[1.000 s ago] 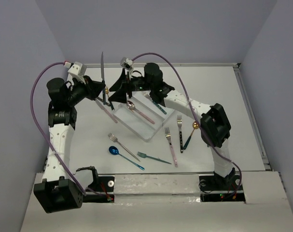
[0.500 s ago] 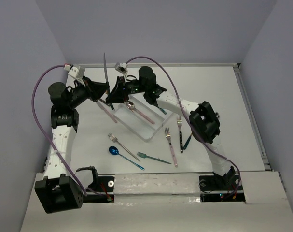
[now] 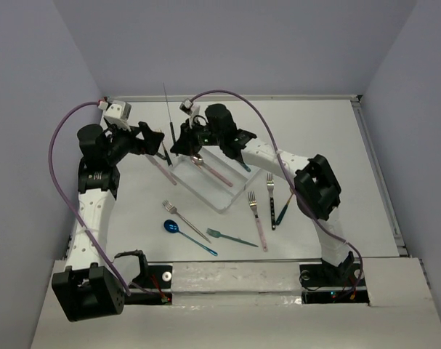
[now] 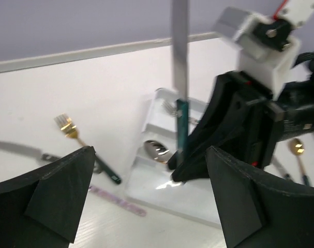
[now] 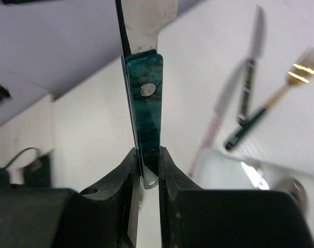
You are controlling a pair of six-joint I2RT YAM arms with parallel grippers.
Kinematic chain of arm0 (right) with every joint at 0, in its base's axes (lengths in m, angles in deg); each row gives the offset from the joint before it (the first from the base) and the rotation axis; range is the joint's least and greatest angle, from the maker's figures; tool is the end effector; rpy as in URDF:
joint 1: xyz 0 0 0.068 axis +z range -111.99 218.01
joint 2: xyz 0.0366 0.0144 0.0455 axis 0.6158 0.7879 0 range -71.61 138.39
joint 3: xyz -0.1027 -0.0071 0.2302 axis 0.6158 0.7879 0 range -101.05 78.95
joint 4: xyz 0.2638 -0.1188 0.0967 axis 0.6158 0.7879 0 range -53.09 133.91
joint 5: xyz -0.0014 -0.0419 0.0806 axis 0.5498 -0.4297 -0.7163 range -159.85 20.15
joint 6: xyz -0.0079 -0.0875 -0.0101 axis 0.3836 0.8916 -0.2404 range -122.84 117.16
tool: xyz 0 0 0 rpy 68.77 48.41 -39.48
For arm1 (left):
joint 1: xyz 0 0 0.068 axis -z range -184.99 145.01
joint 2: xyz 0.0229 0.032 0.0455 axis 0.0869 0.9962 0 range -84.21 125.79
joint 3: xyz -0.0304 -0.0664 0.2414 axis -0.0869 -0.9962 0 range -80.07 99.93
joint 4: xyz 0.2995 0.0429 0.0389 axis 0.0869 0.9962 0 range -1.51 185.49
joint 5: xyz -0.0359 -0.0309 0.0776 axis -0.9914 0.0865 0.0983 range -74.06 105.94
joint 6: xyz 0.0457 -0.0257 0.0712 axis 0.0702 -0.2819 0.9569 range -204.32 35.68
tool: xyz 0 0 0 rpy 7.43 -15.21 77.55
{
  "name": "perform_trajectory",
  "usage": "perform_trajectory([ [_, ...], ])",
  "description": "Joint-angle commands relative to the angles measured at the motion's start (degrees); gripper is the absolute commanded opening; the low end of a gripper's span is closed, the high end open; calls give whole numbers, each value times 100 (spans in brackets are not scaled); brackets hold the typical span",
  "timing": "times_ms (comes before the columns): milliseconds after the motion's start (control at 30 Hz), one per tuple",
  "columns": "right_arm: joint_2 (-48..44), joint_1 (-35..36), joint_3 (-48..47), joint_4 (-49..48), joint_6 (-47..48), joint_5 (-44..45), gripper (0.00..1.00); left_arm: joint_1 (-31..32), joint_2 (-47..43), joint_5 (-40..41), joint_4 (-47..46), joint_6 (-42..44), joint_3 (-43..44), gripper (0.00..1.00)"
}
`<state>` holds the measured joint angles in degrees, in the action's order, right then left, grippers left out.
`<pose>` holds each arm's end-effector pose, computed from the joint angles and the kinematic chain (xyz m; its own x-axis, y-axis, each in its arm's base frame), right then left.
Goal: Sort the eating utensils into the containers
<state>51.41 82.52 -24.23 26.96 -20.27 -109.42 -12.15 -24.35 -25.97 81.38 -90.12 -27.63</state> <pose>0.3777 0.4415 0.2515 -0.4128 -0.0821 -0.9071 -0.9059 0.1408 0.3994 0.3310 -0.0114 0.3446 -0.0627 -0.0837 -0.9945 0.5666 0.8174 -0.1045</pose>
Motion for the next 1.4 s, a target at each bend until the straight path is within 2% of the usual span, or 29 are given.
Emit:
perform_trajectory([
  [0,-455,-4,-71,2469,1364,2820,0,-14,-158,2426,1096,1422,328,99],
  [33,-394,-4,-71,2733,1426,3328,0,-14,-184,2746,1159,1572,302,99],
  [100,-341,-4,-1,3244,1506,3788,0,-14,-289,3536,1212,1994,83,99],
  [267,-270,277,262,3885,1916,4886,0,-22,-396,4498,1055,2461,-603,99],
  [367,-235,505,368,4202,2033,5379,0,-22,-396,4578,932,2540,-1077,99],
  [467,-340,663,482,4396,2033,5723,0,-22,-396,4587,835,2567,-1201,99],
  [633,-481,769,772,4563,1875,5688,0,-22,-431,4552,817,2593,-1210,99],
  [867,-200,1041,659,5178,1761,5803,0,-22,-440,4481,782,2602,-1246,99],
  [1067,-261,1173,553,5503,1286,6172,0,-22,-440,4455,755,2619,-1316,99],
  [1367,-138,1534,316,5961,1154,5971,0,-22,-387,4367,755,2611,-1369,99],
])
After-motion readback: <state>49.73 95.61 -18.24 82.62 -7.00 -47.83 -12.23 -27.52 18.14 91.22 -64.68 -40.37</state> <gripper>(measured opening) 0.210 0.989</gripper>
